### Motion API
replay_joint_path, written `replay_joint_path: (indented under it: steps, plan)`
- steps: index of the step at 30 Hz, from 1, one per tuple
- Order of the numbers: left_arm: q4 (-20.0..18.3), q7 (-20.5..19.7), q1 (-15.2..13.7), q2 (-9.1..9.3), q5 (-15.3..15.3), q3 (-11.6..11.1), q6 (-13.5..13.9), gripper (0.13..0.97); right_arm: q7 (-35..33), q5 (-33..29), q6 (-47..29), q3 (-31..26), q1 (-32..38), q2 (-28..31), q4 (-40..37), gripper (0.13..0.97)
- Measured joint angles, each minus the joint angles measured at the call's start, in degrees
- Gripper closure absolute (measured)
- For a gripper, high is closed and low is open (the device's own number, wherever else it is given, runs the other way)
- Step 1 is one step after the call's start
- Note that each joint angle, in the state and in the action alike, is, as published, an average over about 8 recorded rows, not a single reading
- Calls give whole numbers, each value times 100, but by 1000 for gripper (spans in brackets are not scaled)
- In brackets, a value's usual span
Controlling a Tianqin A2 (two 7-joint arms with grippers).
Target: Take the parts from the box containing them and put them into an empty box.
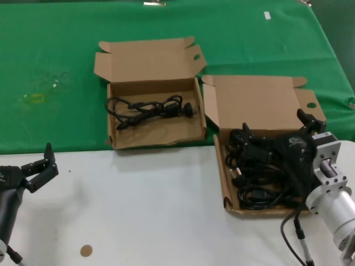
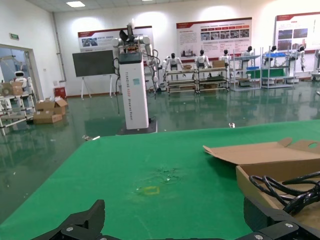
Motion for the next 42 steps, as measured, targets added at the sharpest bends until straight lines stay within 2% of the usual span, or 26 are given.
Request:
replay_joint_path:
  steps: [42]
  plan:
    - [0,0,0,0,0,0,0,132,0,0,0,0,0,0,0,129]
